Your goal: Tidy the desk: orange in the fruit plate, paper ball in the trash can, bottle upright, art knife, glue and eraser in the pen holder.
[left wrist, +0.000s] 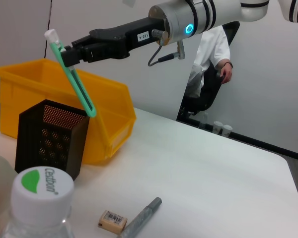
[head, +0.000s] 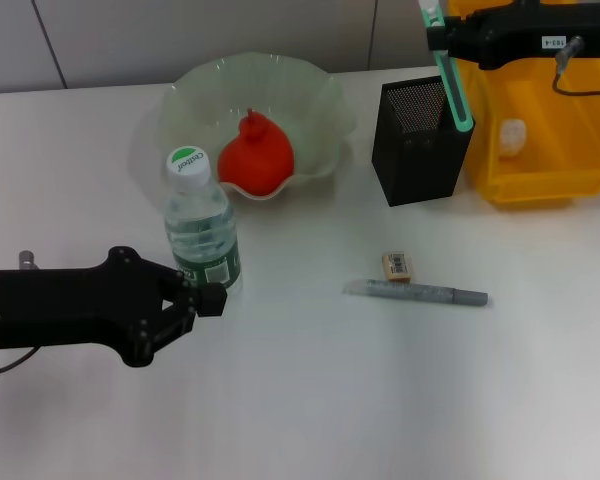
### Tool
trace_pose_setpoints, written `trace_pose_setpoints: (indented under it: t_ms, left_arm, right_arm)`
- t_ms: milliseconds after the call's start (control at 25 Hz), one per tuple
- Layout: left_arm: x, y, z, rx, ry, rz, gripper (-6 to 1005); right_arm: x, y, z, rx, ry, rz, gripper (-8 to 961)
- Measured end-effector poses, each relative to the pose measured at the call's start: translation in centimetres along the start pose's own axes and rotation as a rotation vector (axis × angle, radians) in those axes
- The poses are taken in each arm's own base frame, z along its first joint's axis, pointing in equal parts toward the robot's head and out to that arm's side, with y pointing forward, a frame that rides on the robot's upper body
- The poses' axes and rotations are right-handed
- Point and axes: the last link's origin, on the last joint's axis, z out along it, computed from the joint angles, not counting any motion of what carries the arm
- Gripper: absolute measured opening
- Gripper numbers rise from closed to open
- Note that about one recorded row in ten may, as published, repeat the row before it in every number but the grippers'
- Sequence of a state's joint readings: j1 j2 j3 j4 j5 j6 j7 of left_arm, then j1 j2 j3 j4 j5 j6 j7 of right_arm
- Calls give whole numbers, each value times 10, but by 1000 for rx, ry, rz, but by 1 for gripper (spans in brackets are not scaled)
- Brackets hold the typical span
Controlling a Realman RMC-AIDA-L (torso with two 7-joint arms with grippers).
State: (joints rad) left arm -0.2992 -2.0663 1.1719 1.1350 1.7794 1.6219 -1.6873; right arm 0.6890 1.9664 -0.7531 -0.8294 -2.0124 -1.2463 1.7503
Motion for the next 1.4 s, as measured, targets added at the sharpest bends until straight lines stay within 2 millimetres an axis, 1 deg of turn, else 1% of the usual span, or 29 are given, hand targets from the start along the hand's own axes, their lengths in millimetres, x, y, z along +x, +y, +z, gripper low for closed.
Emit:
trace_pose_setpoints:
  t_ms: [160,360,1400]
  left_arm:
    - [0,-1,1,3,1,1,-1]
    - [-2,-2,2,-2,2,-6,-1]
    - [-4,-1,0,-5,6,-14,-1]
  right_arm:
    - [7,0,3,9,5,-6,165]
    - [11,0,4,6,10,-6,165]
    - [9,-2,-1,-4,13,20,167]
